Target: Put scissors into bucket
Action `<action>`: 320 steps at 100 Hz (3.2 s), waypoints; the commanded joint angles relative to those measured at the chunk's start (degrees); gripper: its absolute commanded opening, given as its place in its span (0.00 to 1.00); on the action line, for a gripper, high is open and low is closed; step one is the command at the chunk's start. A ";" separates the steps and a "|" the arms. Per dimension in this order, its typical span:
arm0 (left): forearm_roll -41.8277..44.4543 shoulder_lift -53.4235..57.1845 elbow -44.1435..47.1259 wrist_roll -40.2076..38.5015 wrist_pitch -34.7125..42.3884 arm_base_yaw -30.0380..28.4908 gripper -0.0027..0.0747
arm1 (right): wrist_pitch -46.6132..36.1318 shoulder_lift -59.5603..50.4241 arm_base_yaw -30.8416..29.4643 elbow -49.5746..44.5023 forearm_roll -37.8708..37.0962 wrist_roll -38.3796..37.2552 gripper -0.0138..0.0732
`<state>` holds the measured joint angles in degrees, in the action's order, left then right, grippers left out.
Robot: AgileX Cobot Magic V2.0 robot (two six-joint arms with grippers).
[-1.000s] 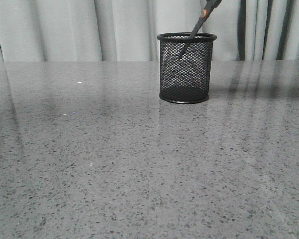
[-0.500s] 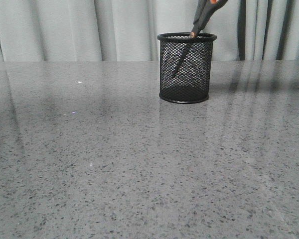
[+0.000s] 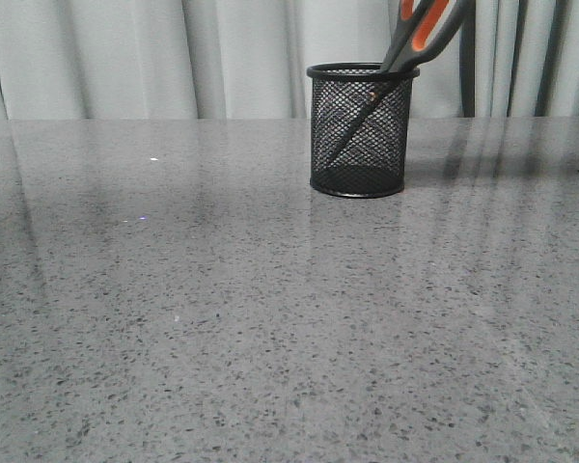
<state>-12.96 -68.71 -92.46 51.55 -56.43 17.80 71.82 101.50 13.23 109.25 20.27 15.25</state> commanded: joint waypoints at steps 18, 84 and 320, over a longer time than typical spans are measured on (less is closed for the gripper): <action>-1.49 1.14 -1.64 -0.88 4.41 -0.04 0.76 | -3.11 -6.33 -2.70 1.98 -2.39 -0.28 0.53; -1.11 1.14 -1.64 -1.70 4.49 -0.04 0.00 | -15.65 -16.15 -3.48 1.71 3.21 -5.19 0.24; -25.20 54.12 76.06 -13.76 62.86 -4.35 0.01 | -72.75 -81.78 -3.48 -91.21 3.63 -0.14 0.08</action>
<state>-37.82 -14.15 -14.92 38.36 3.11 13.63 3.49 19.57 9.99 16.62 24.06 14.37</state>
